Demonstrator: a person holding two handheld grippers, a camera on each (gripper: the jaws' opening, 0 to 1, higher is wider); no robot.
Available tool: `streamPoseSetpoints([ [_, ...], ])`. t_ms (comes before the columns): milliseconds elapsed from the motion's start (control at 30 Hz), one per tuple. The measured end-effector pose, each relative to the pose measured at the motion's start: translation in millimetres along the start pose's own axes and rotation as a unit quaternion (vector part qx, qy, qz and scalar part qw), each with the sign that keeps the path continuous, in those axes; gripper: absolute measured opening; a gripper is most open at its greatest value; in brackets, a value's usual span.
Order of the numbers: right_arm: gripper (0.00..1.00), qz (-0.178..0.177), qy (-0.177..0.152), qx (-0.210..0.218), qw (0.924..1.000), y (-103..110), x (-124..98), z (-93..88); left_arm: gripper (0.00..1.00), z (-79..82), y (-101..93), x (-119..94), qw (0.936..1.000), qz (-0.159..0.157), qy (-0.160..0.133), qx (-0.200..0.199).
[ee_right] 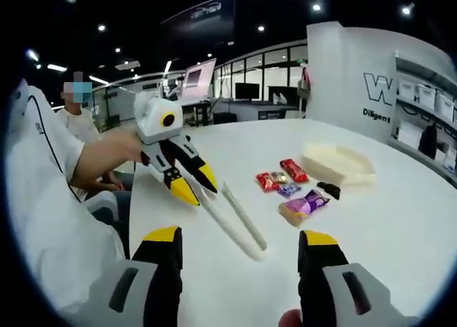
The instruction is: Place the target food into the container with the food tongs after gripping and lifting it, then release it inside without dropping or visibly crushing the food.
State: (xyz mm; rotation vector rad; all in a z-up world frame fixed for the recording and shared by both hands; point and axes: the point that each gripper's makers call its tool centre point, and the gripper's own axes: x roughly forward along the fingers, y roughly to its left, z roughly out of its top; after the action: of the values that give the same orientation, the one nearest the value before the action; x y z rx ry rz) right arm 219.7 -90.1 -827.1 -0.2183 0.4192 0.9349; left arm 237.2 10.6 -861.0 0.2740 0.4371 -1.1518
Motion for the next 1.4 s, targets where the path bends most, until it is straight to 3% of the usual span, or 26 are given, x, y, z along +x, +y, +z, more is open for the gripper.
streamPoseSetpoints([
  [467,0.60,0.011,0.001,-0.009,0.9999,2.1,4.2,1.4,0.16,-5.9,3.0,7.3,0.9997,-0.020,0.016,-0.002],
  [1400,0.55,0.019,0.005,-0.016,0.9997,2.9,8.5,1.4,0.05,-3.8,-4.0,11.0,0.9982,-0.057,0.016,0.011],
])
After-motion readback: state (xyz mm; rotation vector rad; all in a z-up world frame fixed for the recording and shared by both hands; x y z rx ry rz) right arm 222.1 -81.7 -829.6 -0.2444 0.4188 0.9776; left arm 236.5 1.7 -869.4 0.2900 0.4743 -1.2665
